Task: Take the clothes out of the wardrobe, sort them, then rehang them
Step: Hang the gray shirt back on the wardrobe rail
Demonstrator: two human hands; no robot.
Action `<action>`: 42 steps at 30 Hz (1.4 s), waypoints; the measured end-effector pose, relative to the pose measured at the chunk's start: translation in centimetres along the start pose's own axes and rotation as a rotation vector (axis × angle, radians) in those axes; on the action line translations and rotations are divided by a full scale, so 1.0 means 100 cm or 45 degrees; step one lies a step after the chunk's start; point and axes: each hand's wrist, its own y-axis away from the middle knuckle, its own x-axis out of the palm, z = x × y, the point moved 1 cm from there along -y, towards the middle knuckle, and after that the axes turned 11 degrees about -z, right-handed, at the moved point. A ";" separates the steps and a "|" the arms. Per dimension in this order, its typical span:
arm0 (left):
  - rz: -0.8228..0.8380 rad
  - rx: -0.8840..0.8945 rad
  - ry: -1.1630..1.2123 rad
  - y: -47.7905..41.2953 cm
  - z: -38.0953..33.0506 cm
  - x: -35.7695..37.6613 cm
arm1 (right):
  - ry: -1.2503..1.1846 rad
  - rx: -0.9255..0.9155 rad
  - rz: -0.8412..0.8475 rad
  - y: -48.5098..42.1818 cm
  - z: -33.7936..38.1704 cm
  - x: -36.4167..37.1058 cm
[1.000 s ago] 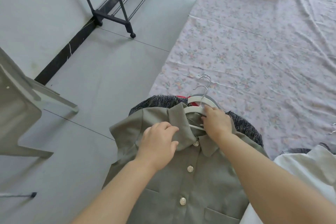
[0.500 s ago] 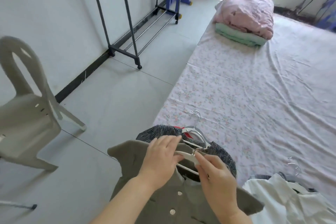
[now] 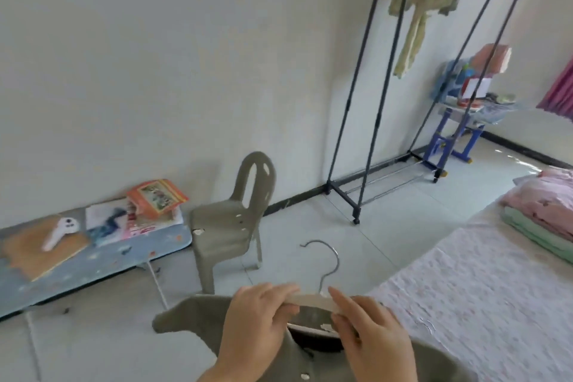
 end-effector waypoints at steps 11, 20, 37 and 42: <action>-0.644 -0.434 -0.486 0.045 0.036 -0.274 | -0.567 -0.757 0.053 -0.086 0.231 0.064; -1.057 -0.633 -0.891 0.150 0.072 -0.513 | -1.024 -1.086 -0.041 -0.070 0.511 0.105; -1.304 -0.917 -1.417 0.328 0.152 -0.813 | -1.586 -1.321 -0.043 0.015 0.917 0.168; -1.340 -0.972 -1.525 0.336 0.191 -0.883 | -1.734 -1.319 -0.052 0.014 1.011 0.203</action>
